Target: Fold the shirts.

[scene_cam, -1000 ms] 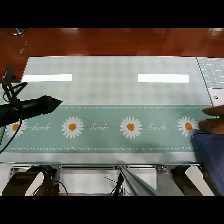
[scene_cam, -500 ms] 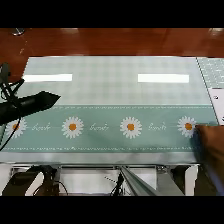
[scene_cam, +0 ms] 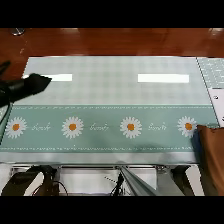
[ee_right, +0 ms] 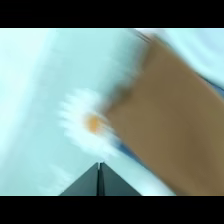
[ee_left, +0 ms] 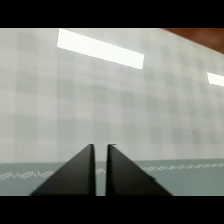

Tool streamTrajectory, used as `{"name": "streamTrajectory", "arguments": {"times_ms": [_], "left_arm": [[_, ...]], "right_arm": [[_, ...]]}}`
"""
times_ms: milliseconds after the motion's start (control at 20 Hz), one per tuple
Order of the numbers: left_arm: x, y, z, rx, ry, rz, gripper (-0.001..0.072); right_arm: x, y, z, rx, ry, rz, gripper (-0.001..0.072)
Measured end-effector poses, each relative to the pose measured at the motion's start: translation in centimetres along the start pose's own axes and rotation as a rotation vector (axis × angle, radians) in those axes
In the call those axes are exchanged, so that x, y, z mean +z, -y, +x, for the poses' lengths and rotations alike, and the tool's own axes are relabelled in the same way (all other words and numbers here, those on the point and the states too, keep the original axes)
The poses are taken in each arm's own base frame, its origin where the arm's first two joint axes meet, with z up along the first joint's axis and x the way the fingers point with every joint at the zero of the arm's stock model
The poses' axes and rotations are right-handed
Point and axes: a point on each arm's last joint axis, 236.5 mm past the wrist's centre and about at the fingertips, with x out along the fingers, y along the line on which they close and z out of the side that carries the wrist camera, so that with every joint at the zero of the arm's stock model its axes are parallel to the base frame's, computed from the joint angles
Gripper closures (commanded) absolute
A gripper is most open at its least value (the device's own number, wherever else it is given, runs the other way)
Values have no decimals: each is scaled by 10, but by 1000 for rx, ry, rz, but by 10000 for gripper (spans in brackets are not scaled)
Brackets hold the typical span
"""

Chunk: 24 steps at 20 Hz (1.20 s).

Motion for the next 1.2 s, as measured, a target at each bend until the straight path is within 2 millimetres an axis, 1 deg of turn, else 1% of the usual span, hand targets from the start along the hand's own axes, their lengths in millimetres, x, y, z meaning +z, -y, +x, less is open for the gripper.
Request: {"name": "streamTrajectory", "arguments": {"times_ms": [100, 150, 200, 250, 300, 350, 400, 450, 500, 550, 600, 700, 800, 900, 1000, 1200], "left_arm": [[24, 32, 3, -66, 5, 58, 688], [32, 52, 6, -106, -2, 93, 689], [35, 72, 9, -145, -22, 129, 689], [33, 92, 14, -182, -48, 171, 689], [23, 105, 22, -200, -91, 216, 689], [7, 113, 31, -200, -142, 259, 688], [-10, 115, 41, -183, -195, 289, 687], [-33, 106, 53, -136, -267, 329, 687], [-51, 90, 63, -75, -324, 361, 687], [-64, 68, 71, 2, -368, 387, 687], [-75, 46, 76, 74, -413, 390, 687], [-87, 6, 79, 197, -467, 367, 687], [-91, -21, 77, 276, -498, 342, 687], [-91, -38, 75, 327, -508, 322, 687], [-92, -48, 73, 356, -515, 311, 687], [-92, -56, 72, 381, -522, 302, 687]], "right_arm": [[25, -86, -4, 284, 62, -138, 685], [26, -126, -7, 387, 79, -227, 685], [19, -159, -5, 456, 80, -316, 685], [4, -187, 0, 497, 65, -409, 685], [-21, -213, 13, 517, 26, -516, 685], [-52, -231, 31, 512, -26, -612, 687], [-87, -240, 54, 472, -92, -701, 687], [-116, -240, 78, 413, -148, -770, 687], [-140, -231, 104, 325, -194, -839, 687], [-156, -221, 126, 245, -225, -891, 687], [-167, -209, 147, 165, -258, -926, 687], [-175, -189, 174, 45, -291, -955, 687], [-173, -176, 189, -26, -299, -961, 686], [-171, -168, 196, -67, -300, -960, 686], [-168, -163, 199, -92, -298, -960, 686], [-166, -160, 202, -112, -293, -960, 686]]}}
